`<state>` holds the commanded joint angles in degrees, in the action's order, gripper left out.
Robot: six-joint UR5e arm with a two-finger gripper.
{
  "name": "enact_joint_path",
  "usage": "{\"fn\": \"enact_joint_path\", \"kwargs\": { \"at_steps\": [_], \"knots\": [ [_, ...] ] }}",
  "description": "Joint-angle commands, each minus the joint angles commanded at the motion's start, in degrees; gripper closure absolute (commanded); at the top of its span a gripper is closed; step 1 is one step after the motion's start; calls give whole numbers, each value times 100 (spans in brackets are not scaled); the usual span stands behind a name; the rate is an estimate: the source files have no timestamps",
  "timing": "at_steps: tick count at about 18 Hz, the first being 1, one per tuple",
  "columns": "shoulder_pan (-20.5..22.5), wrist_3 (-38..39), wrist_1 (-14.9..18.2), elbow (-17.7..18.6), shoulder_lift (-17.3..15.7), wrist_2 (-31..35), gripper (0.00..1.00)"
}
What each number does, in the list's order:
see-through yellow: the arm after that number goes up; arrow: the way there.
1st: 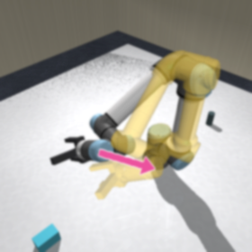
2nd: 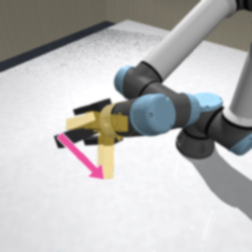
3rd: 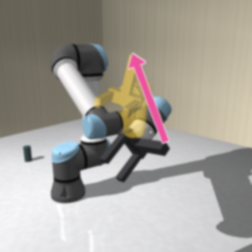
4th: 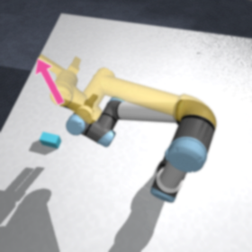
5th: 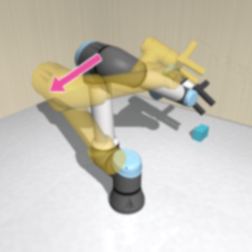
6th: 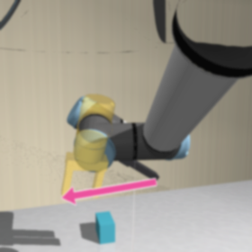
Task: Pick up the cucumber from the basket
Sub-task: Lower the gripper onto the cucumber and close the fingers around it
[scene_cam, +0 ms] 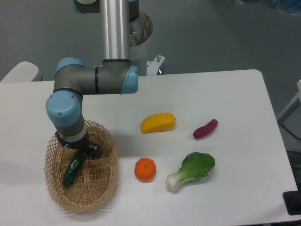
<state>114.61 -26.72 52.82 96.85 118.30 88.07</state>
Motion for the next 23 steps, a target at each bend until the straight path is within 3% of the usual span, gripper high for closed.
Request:
{"fn": "enact_joint_path", "kwargs": {
  "at_steps": [8,9,13,15,23],
  "knots": [
    [-44,27,-79,9,97,9,0],
    [-44,27,-97,0,97,61,9],
    [-44,18,-141,9,97,149,64],
    [-53,9,-149,0,106,149,79],
    [-44,-44,-141,-149,44,141,86]
  ]
}}
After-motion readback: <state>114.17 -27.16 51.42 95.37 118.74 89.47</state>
